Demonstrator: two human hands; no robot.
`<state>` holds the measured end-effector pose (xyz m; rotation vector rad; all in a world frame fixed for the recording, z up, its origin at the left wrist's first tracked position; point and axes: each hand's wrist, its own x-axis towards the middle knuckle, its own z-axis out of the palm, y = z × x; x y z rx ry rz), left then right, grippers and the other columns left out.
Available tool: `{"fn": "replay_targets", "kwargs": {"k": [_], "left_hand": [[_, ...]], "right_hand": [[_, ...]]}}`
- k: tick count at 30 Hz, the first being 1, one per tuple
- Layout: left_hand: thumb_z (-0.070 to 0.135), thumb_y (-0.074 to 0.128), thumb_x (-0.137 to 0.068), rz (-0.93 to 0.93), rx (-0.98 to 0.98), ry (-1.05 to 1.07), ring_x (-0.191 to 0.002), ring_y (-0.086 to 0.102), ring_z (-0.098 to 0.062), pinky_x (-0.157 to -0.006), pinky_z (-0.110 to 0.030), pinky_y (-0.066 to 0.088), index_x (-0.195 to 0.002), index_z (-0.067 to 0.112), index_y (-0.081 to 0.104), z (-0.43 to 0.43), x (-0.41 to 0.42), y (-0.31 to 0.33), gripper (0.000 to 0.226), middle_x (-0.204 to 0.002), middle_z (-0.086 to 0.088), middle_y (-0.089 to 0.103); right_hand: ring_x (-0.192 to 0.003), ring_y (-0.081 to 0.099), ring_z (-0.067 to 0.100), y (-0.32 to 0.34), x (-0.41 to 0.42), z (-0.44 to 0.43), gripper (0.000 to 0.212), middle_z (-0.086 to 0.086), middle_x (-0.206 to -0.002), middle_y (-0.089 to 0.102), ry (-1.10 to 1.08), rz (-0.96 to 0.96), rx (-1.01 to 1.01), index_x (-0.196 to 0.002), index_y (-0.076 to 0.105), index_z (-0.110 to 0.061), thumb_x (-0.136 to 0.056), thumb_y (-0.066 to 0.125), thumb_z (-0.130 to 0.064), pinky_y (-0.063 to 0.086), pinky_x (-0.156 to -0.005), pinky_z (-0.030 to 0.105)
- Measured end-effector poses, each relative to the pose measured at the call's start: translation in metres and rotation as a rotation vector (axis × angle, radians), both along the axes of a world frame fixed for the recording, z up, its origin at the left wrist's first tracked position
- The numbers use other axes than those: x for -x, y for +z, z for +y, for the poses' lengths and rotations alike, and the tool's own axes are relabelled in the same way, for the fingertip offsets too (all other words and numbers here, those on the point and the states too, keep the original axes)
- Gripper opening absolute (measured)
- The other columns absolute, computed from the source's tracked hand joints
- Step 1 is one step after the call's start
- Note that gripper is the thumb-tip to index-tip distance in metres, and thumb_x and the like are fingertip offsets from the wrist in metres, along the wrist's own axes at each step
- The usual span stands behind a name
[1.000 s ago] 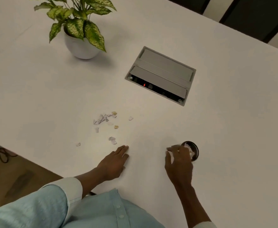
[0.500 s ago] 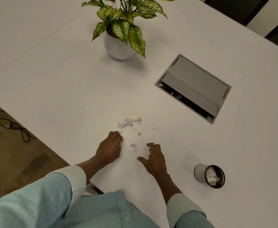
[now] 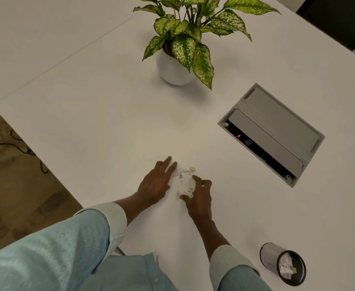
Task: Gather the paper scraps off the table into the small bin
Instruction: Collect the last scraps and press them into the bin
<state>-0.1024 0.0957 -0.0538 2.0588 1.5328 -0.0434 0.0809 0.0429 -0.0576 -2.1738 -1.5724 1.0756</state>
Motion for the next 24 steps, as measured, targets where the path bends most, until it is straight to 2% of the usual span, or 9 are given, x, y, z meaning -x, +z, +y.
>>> {"fn": "replay_targets", "kwargs": {"k": [3,5,7,9,12,16,19,21,24], "left_hand": [[0.014,0.071,-0.092,0.033,-0.022,-0.119,-0.150,0.025,-0.026,-0.098,-0.040,0.054,-0.163,0.028,0.014,0.006,-0.003,-0.003,0.092,-0.173,-0.001,0.010],[0.012,0.067,-0.095,0.027,-0.021,-0.151,-0.148,0.027,-0.025,-0.099,-0.040,0.054,-0.161,0.028,0.023,0.006,-0.004,-0.004,0.080,-0.170,-0.002,0.018],[0.010,0.063,-0.096,0.010,-0.040,-0.163,-0.143,0.030,-0.024,-0.095,-0.038,0.057,-0.151,0.023,0.040,0.004,-0.004,-0.006,0.062,-0.164,-0.002,0.029],[0.008,0.060,-0.096,-0.004,-0.086,-0.154,-0.133,0.038,-0.024,-0.088,-0.036,0.057,-0.140,0.016,0.052,0.001,-0.005,-0.006,0.045,-0.153,-0.004,0.042],[0.003,0.057,-0.095,-0.048,-0.116,-0.114,-0.114,0.047,-0.023,-0.082,-0.036,0.053,-0.124,0.012,0.061,-0.004,-0.005,-0.006,0.031,-0.129,-0.005,0.054],[-0.008,0.057,-0.086,-0.085,-0.095,-0.011,-0.088,0.040,-0.016,-0.069,-0.036,0.045,-0.094,0.011,0.062,-0.005,-0.009,-0.001,0.022,-0.100,-0.003,0.055],[-0.009,0.057,-0.082,-0.114,-0.064,0.041,-0.086,0.045,-0.020,-0.070,-0.039,0.046,-0.088,0.009,0.063,-0.005,-0.012,0.002,0.019,-0.096,-0.005,0.058],[-0.007,0.059,-0.081,-0.143,-0.045,0.063,-0.086,0.049,-0.024,-0.080,-0.037,0.048,-0.084,0.007,0.064,-0.008,-0.012,0.000,0.016,-0.092,-0.007,0.061],[-0.008,0.063,-0.078,-0.173,-0.036,0.123,-0.085,0.055,-0.028,-0.097,-0.038,0.048,-0.079,0.007,0.065,-0.013,-0.012,-0.001,0.015,-0.087,-0.008,0.061]], "right_hand": [[-0.115,0.059,0.024,-0.002,0.000,0.018,0.102,-0.002,-0.139,0.028,0.052,-0.019,0.000,-0.157,0.023,-0.026,-0.077,0.088,-0.029,0.057,-0.093,0.038],[-0.118,0.057,0.022,-0.003,0.002,0.028,0.111,-0.001,-0.145,0.023,0.120,-0.054,0.023,-0.160,0.015,-0.026,-0.076,0.088,-0.032,0.056,-0.093,0.039],[-0.118,0.055,0.022,-0.003,0.003,0.036,0.111,0.001,-0.147,0.021,0.181,-0.086,0.048,-0.160,0.016,-0.024,-0.076,0.089,-0.032,0.058,-0.092,0.040],[-0.114,0.057,0.020,-0.003,0.005,0.041,0.099,-0.001,-0.144,0.025,0.195,-0.095,0.068,-0.155,0.028,-0.024,-0.077,0.088,-0.027,0.058,-0.092,0.040],[-0.107,0.055,0.015,-0.002,0.008,0.044,0.065,-0.006,-0.131,0.036,0.197,-0.085,0.047,-0.137,0.049,-0.026,-0.082,0.083,-0.022,0.057,-0.086,0.035],[-0.103,0.053,0.021,-0.003,0.013,0.037,0.016,0.002,-0.113,0.050,0.337,-0.223,-0.047,-0.107,0.064,-0.017,-0.092,0.068,-0.019,0.053,-0.076,0.034],[-0.097,0.056,0.024,-0.006,0.012,0.028,0.010,0.004,-0.105,0.057,0.258,-0.191,-0.058,-0.098,0.069,-0.013,-0.091,0.062,-0.013,0.052,-0.078,0.038],[-0.091,0.060,0.024,-0.007,0.010,0.023,0.011,0.005,-0.100,0.061,0.153,-0.143,-0.045,-0.093,0.073,-0.011,-0.089,0.062,-0.012,0.052,-0.078,0.038],[-0.078,0.064,0.018,-0.003,0.003,0.014,0.005,0.001,-0.092,0.068,-0.097,-0.064,-0.029,-0.085,0.077,-0.014,-0.082,0.073,-0.015,0.052,-0.075,0.031]]}}
